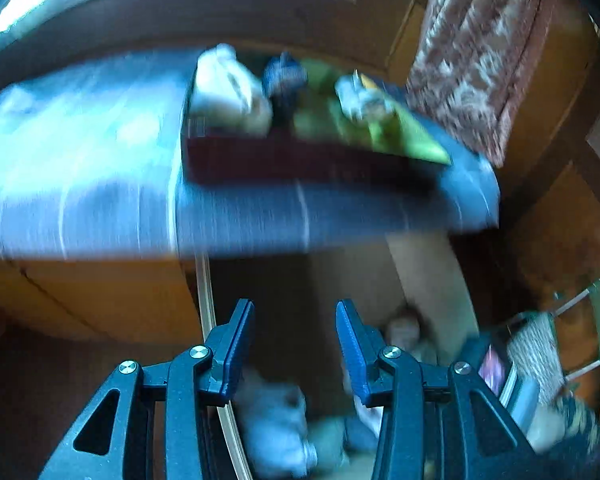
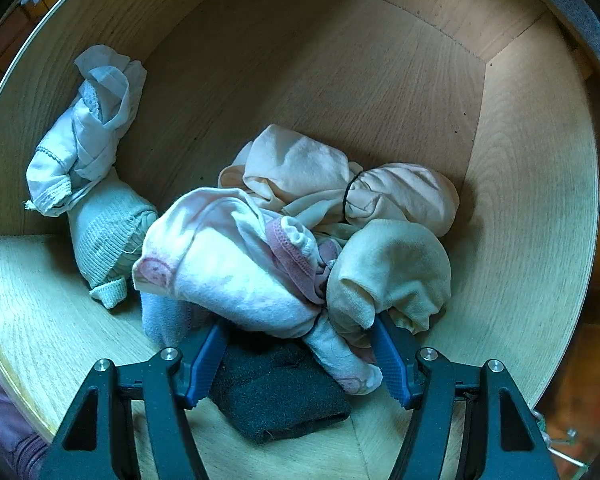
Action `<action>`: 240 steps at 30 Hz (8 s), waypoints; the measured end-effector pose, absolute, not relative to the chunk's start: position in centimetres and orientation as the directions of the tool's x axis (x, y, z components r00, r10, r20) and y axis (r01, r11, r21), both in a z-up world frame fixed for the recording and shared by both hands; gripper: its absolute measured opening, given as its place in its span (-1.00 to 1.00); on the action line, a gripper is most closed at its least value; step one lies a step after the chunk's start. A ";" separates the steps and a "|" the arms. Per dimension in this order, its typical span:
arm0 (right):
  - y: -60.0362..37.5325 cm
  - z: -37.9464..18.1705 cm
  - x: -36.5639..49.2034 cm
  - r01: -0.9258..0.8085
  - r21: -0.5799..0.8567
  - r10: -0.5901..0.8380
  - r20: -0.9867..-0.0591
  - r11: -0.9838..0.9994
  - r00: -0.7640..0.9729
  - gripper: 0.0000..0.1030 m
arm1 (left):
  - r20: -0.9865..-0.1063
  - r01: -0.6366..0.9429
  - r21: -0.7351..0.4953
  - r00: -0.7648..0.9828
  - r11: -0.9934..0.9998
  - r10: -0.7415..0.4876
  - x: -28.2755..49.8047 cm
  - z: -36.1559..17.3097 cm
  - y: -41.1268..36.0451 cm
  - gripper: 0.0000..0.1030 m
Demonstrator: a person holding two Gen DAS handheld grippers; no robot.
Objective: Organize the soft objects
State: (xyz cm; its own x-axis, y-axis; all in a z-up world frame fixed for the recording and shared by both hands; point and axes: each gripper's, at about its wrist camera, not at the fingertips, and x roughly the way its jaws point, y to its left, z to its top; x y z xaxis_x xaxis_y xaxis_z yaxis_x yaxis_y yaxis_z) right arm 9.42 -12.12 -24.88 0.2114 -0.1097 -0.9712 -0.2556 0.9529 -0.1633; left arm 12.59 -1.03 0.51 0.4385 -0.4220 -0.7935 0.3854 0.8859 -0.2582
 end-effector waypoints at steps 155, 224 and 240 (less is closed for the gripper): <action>-17.8 -10.5 3.2 -0.531 -0.047 0.231 -0.866 0.846 0.444 -0.78 | -0.983 0.188 -0.159 0.063 0.969 -0.173 8.1 -8.7 -4.8 0.22; -20.6 -9.4 5.7 -0.436 -0.008 0.226 -0.846 0.900 0.482 -0.78 | -0.997 0.229 0.069 0.041 0.971 0.061 17.2 -16.0 -7.8 0.02; -19.0 -11.2 7.2 -0.377 -0.048 0.145 -0.872 0.925 0.467 -0.78 | -0.993 0.246 -0.002 0.116 0.969 -0.032 15.4 -15.4 -5.3 -0.03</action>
